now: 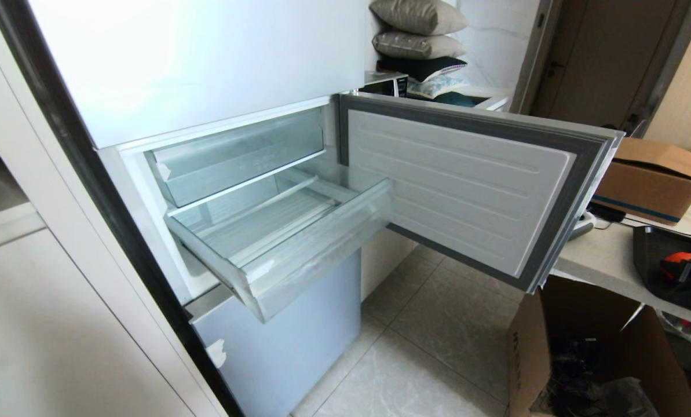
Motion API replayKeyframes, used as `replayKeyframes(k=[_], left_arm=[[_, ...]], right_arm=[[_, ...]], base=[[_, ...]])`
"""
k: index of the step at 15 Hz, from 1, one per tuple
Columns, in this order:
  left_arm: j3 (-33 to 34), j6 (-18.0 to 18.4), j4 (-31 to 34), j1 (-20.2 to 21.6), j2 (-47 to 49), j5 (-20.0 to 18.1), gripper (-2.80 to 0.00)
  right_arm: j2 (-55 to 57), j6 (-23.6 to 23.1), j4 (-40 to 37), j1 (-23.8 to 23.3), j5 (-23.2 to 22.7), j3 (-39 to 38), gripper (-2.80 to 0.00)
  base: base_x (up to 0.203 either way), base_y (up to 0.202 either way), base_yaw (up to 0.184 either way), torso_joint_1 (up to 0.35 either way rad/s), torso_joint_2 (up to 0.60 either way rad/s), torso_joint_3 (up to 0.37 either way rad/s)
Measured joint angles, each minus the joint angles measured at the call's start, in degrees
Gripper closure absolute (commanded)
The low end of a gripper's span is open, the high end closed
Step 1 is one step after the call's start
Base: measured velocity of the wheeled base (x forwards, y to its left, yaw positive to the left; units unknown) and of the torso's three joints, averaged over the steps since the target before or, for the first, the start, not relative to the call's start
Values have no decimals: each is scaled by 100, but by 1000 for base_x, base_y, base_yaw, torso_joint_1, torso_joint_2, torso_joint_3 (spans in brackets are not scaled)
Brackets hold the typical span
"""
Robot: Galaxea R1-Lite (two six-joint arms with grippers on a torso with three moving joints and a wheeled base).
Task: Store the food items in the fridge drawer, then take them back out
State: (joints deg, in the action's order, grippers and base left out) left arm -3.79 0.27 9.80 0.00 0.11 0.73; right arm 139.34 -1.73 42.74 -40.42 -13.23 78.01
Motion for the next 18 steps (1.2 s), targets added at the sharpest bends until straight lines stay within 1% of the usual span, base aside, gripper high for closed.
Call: replayKeyframes(k=[6, 9, 11, 14, 18], left_arm=[[0, 0, 0, 0, 0, 0, 0], [0, -2, 0, 0, 0, 0, 0], [0, -2, 0, 0, 0, 0, 0], [0, 0, 0, 0, 0, 0, 0], [0, 0, 0, 0, 0, 0, 0]], right_arm=[[-143, 2, -25, 7, -2, -21, 0], [-568, 6, -136, 7, -9, -90, 0], [-1055, 9, -305, 7, 0, -268, 0], [-2245, 2, -602, 7, 9, -1073, 0], [-4482, -13, -902, 142, -164, -2918, 0]], base=[[0, 0, 0, 0, 0, 0], [0, 0, 0, 0, 0, 0], [0, 0, 0, 0, 0, 0], [0, 0, 0, 0, 0, 0], [0, 0, 0, 0, 0, 0]])
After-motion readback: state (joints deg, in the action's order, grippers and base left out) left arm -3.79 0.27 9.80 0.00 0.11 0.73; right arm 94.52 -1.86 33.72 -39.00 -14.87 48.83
